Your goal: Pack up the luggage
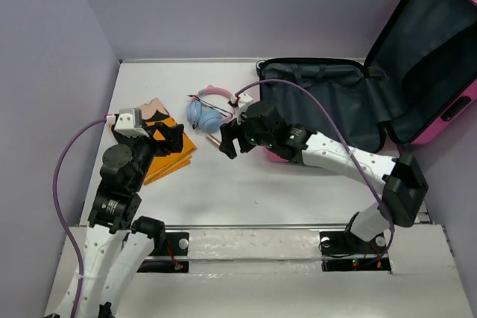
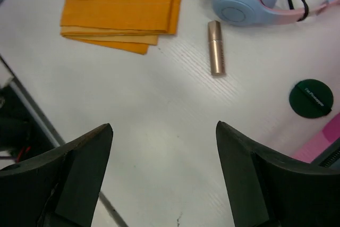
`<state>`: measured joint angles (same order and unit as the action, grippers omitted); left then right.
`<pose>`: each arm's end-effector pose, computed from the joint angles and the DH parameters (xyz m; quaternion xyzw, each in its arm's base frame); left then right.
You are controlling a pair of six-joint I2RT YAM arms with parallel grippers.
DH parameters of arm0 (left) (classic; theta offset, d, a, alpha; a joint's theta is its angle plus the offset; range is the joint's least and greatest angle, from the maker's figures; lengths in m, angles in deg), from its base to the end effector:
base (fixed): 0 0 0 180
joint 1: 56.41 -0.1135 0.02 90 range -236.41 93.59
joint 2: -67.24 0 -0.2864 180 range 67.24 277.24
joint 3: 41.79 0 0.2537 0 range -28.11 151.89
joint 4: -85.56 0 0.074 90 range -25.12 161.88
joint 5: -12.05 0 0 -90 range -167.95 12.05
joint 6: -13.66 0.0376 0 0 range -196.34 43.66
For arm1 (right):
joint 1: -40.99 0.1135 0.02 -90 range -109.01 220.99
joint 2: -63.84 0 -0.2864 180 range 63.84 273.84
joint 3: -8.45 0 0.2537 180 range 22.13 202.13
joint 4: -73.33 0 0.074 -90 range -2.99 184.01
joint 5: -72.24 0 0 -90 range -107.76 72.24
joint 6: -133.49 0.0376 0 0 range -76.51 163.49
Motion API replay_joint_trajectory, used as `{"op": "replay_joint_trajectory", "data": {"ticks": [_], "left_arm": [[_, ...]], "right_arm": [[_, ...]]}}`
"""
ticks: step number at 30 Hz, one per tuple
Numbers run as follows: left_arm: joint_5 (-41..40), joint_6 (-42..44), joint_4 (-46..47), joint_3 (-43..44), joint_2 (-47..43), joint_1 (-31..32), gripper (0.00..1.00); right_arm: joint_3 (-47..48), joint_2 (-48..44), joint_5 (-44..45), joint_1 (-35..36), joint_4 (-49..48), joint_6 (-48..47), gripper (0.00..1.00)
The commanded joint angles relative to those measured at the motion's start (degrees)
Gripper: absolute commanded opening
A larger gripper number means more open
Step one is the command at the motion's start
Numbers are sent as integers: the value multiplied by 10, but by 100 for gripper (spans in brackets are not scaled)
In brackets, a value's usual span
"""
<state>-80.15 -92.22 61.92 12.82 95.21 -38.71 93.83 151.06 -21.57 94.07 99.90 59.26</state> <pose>0.1007 -0.0306 0.3674 -0.0030 0.6884 -0.1968 0.6981 0.2129 0.2875 0.3384 -0.2907 0.8080 0.3128 0.4059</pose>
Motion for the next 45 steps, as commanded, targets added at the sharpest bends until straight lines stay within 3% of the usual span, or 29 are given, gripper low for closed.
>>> {"op": "replay_joint_trajectory", "data": {"ticks": [1,20,28,33,36,37,40,45], "left_arm": [[74,8,28,19,-11,-43,99],[69,0,20,13,-23,-53,99],[71,-1,21,13,-22,-53,99],[70,-2,22,10,-20,-53,99],[63,-4,20,10,-20,-53,99],[62,-5,20,9,-20,-53,99],[60,-5,20,10,-16,-53,99],[69,-7,25,8,-5,-53,99]], "right_arm": [[53,32,72,4,5,-31,84],[224,291,130,4,68,-82,80],[302,384,121,-1,79,-93,71],[344,437,118,-1,79,-111,60],[340,437,118,-1,79,-102,30],[329,432,117,-1,79,-100,29],[303,401,128,-1,72,-90,12],[223,247,143,-1,52,-71,8]]}}
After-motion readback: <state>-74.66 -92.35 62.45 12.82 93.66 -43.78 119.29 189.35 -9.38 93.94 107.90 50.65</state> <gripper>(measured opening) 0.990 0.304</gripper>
